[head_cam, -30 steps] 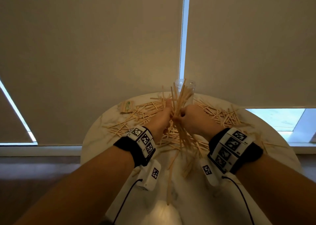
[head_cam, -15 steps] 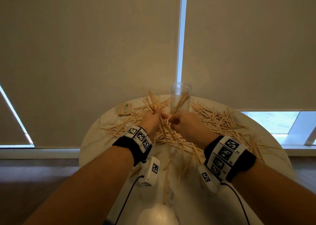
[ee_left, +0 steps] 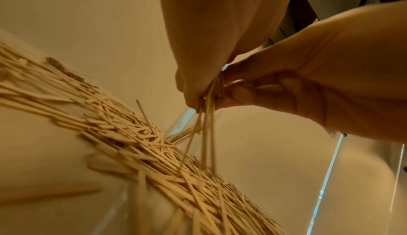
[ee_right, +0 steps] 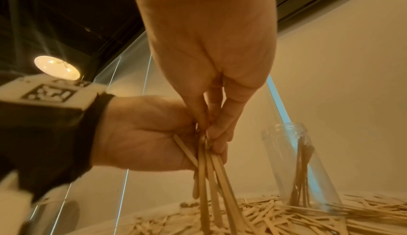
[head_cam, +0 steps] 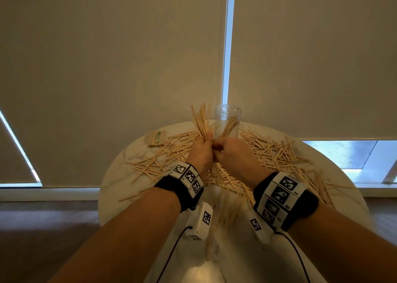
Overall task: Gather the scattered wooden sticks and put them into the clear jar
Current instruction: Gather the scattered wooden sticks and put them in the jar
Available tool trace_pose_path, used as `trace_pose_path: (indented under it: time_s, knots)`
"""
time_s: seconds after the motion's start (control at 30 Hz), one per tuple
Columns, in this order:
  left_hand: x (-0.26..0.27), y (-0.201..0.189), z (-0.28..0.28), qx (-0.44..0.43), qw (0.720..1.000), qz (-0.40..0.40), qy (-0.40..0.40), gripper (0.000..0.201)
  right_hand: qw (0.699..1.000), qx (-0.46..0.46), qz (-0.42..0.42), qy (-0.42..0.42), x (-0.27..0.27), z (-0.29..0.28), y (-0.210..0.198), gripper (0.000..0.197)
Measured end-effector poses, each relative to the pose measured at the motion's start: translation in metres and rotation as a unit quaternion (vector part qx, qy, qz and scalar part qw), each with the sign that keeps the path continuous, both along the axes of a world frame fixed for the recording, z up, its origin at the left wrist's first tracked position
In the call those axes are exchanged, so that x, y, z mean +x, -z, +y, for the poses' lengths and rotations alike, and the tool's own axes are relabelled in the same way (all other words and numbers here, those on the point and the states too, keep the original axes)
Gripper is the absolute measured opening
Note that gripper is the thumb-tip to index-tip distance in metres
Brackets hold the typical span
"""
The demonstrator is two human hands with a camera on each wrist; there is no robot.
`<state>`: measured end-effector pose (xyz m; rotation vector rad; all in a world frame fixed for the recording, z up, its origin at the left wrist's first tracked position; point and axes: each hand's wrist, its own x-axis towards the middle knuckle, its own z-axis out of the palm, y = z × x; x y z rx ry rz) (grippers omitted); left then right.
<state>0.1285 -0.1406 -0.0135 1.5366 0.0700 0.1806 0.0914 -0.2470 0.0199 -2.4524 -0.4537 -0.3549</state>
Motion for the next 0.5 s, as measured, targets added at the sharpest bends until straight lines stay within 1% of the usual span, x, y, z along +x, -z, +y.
trace_pose_path:
  time_s: [0.07,0.1,0.13,0.17,0.2,0.23,0.27,0.3,0.33,0.37,0.4,0.43,0.47,0.5]
  knots:
    - [-0.001,-0.001,0.002,-0.042,0.999,-0.008,0.003,0.032,0.998,0.062,0.005,0.025,0.003,-0.005,-0.004,0.019]
    - [0.0,-0.001,0.004,-0.062,0.998,-0.017,0.007,0.03,0.996,0.082,-0.013,0.043,0.004,-0.008,-0.008,0.018]
    - [-0.001,-0.001,0.004,-0.064,0.997,-0.026,0.017,0.027,0.994,0.084,-0.049,0.054,0.003,-0.01,-0.014,0.017]
    - [-0.002,-0.001,0.004,-0.051,0.998,-0.039,0.025,0.023,0.992,0.079,-0.086,0.046,0.002,-0.011,-0.02,0.017]
    - [-0.005,-0.001,0.004,-0.018,0.997,-0.066,0.035,0.017,0.991,0.067,-0.114,0.014,0.0,-0.011,-0.026,0.018]
    - [-0.008,-0.001,0.003,0.029,0.994,-0.093,0.054,0.009,0.991,0.045,-0.12,-0.031,-0.003,-0.01,-0.033,0.026]
    - [-0.01,-0.001,0.001,0.095,0.987,-0.114,0.066,0.017,0.992,0.003,-0.108,-0.067,-0.005,-0.007,-0.038,0.034]
    - [-0.015,-0.001,-0.001,0.161,0.977,-0.119,0.075,0.032,0.991,-0.056,-0.091,-0.084,-0.006,-0.003,-0.042,0.037]
    - [-0.019,-0.001,-0.005,0.226,0.964,-0.12,0.074,0.039,0.986,-0.12,-0.08,-0.083,-0.004,0.0,-0.045,0.034]
    - [-0.021,0.0,-0.008,0.255,0.957,-0.121,0.075,0.035,0.98,-0.167,-0.077,-0.075,-0.001,0.003,-0.048,0.03]
    - [-0.022,-0.001,-0.01,0.259,0.955,-0.125,0.077,0.027,0.977,-0.181,-0.082,-0.074,0.001,0.004,-0.051,0.025]
    - [-0.021,-0.001,-0.011,0.262,0.954,-0.129,0.073,0.018,0.978,-0.168,-0.095,-0.077,0.003,0.004,-0.054,0.022]
    - [-0.022,-0.004,-0.014,0.252,0.956,-0.136,0.067,0.013,0.981,-0.129,-0.117,-0.08,0.004,0.002,-0.057,0.02]
    - [-0.022,-0.004,-0.015,0.225,0.961,-0.142,0.073,0.014,0.984,-0.065,-0.145,-0.075,0.004,0.0,-0.061,0.018]
